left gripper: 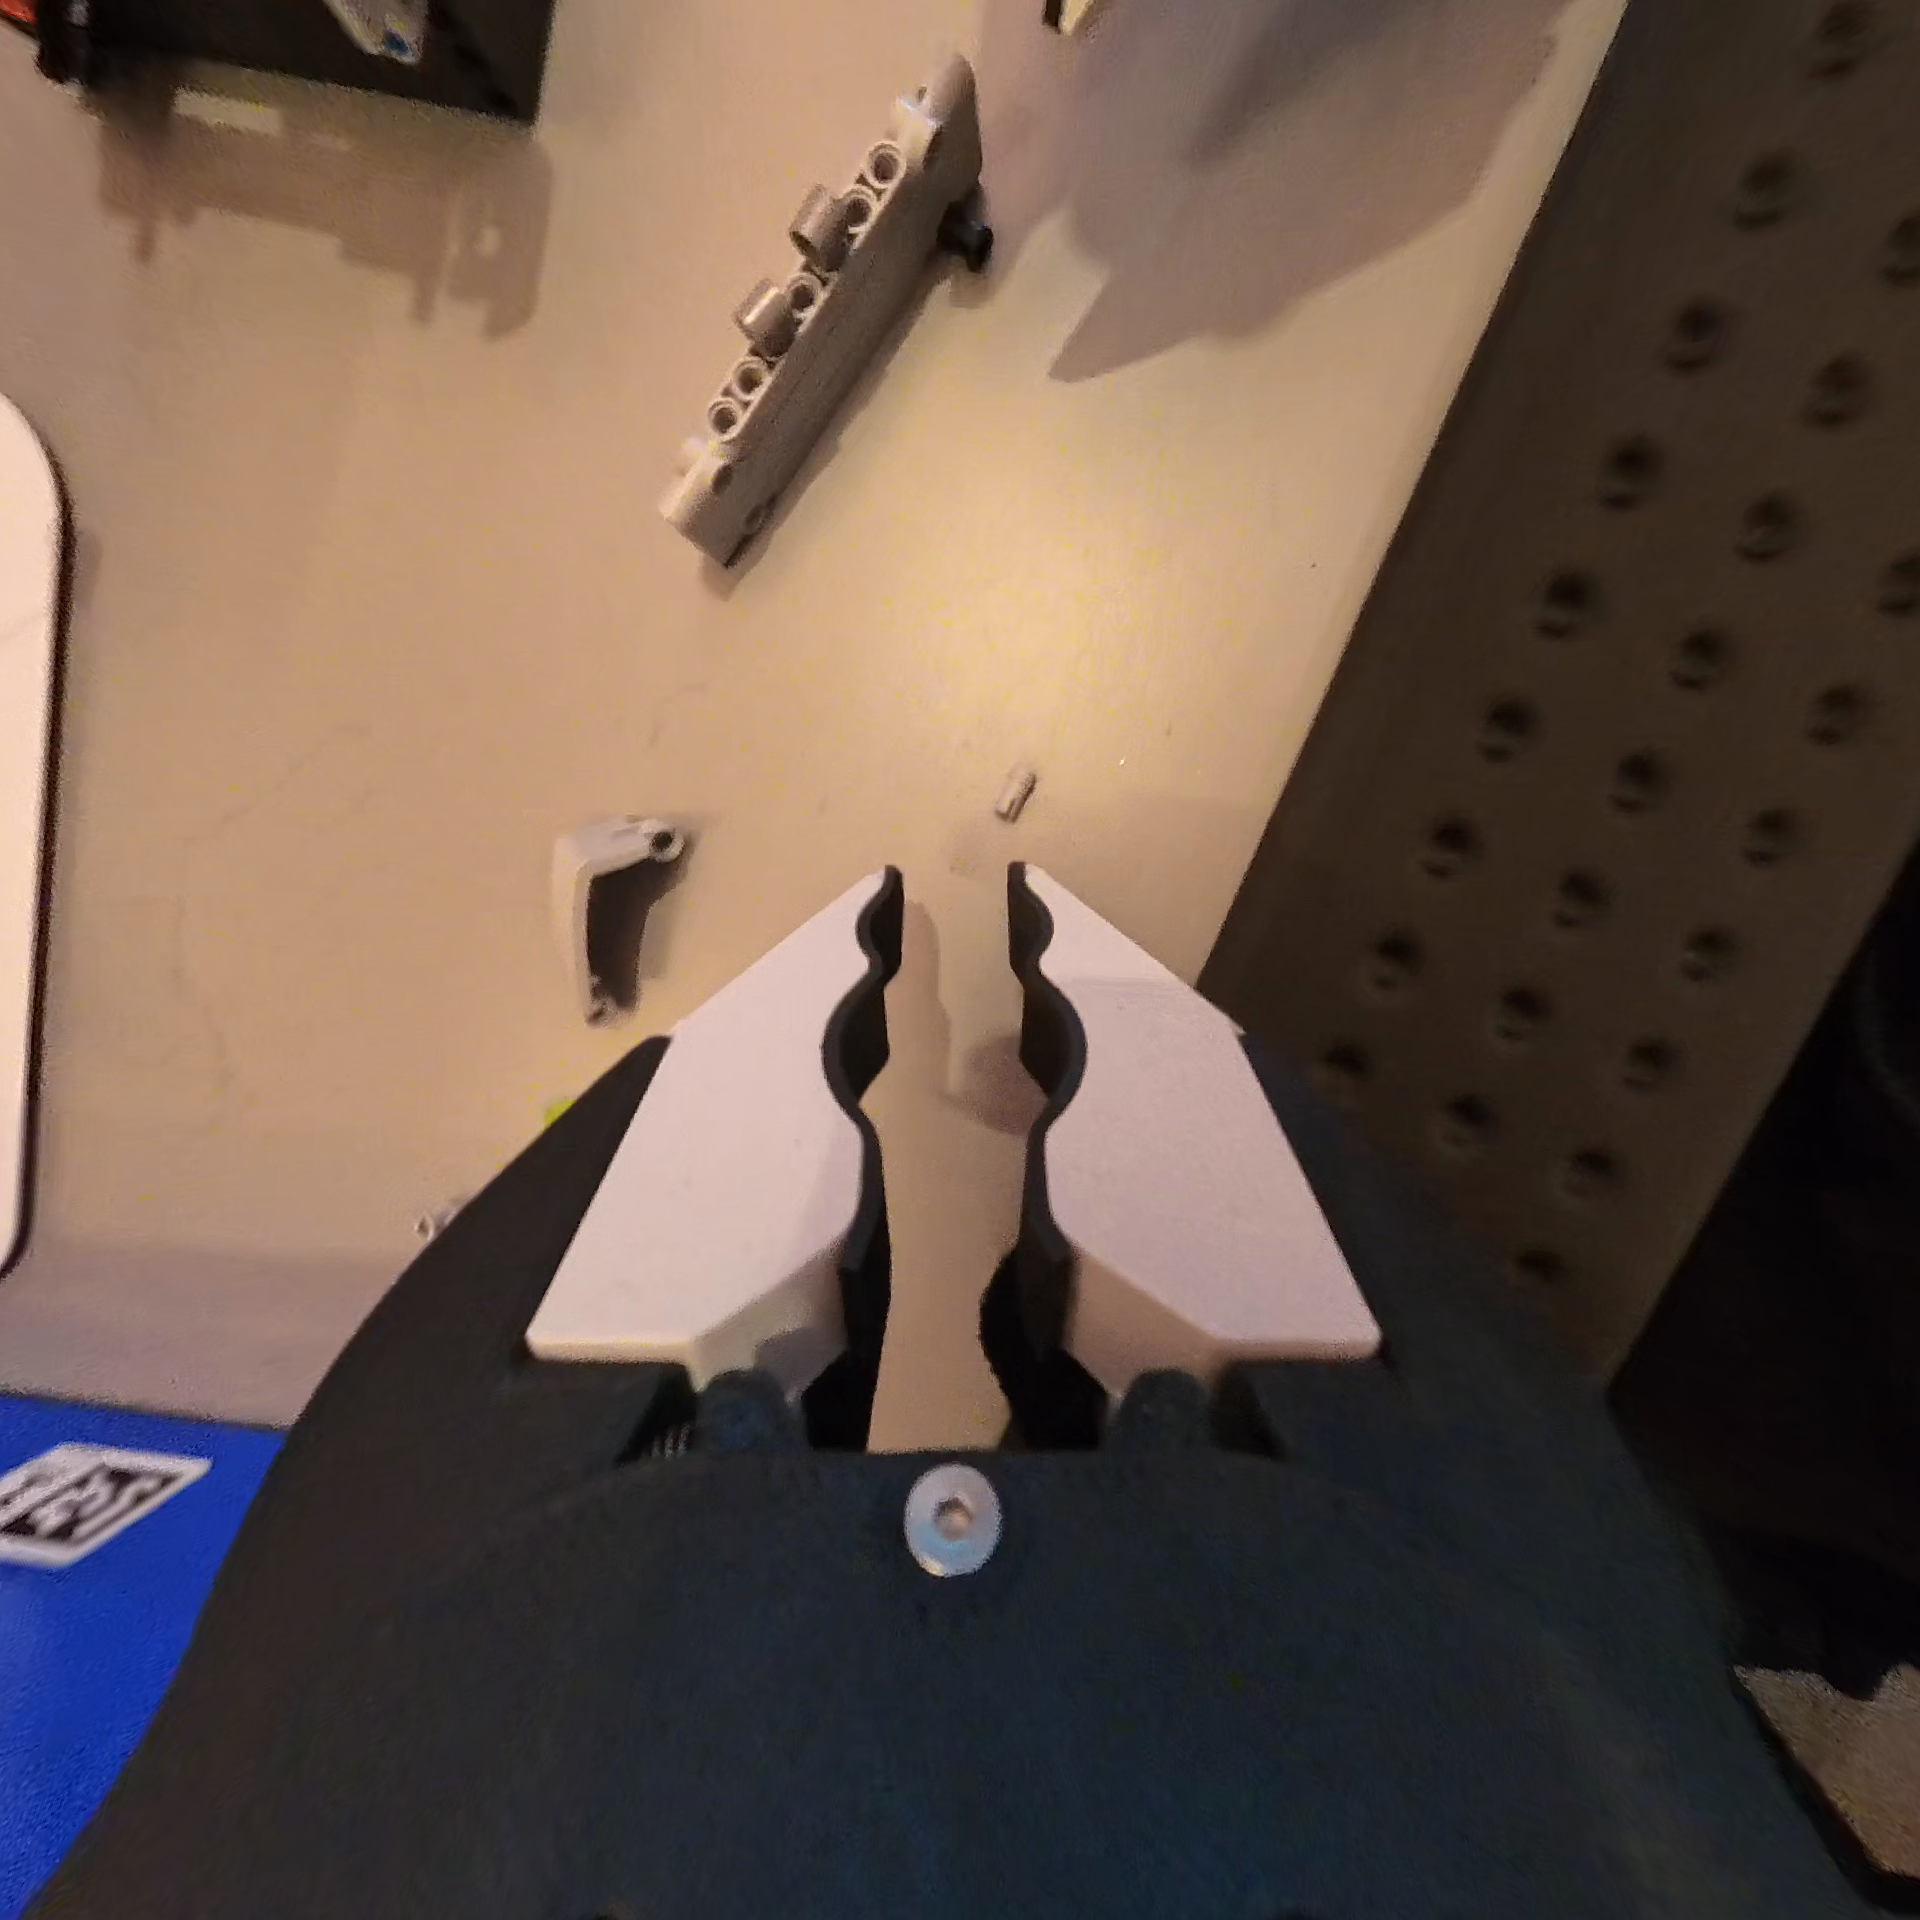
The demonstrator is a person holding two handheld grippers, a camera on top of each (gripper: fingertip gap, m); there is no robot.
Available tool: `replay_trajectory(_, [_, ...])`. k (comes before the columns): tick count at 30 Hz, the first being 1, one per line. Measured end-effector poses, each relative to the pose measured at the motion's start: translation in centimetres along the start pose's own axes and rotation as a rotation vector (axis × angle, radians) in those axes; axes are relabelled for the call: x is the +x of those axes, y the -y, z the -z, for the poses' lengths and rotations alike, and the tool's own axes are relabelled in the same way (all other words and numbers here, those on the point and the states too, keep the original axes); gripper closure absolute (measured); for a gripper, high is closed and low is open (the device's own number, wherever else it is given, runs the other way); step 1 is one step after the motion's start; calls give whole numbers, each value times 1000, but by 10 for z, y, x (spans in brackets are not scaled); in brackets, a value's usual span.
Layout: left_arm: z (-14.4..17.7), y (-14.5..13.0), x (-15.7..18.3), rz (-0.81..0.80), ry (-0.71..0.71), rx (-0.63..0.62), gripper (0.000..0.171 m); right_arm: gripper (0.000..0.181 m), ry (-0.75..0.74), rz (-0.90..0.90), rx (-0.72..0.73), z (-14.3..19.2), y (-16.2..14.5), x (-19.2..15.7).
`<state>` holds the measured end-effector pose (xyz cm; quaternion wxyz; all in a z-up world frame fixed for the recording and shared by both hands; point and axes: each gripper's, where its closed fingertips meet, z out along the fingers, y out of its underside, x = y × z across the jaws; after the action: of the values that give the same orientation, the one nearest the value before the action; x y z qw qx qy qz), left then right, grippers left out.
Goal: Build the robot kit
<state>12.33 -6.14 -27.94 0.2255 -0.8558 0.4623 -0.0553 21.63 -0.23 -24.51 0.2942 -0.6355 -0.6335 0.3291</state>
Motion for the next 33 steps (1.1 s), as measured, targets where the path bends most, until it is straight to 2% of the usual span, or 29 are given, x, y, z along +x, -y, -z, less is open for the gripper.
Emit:
replay_trajectory(6, [-21,4,10,6,-104,20,159,166,19,-4,27,6,-1,-3])
replay_trajectory(7, [-20,7,13,2,-122,40,167,166,21,-5,29,7,-1,-3])
replay_trajectory(9, [-21,11,12,5,-121,56,171,167,28,-7,33,7,-1,-3])
replay_trajectory(18, [-25,23,16,-25,-124,118,171,167,23,-72,96,29,-3,1])
replay_trajectory(23, [-8,22,21,-57,-193,145,168,167,39,-75,77,28,-13,-4])
replay_trajectory(28, [-4,4,40,-160,-287,48,154,166,92,-51,49,22,-14,-17])
replay_trajectory(33, [-9,-2,44,-163,-312,12,155,162,159,-49,7,12,-17,-36])
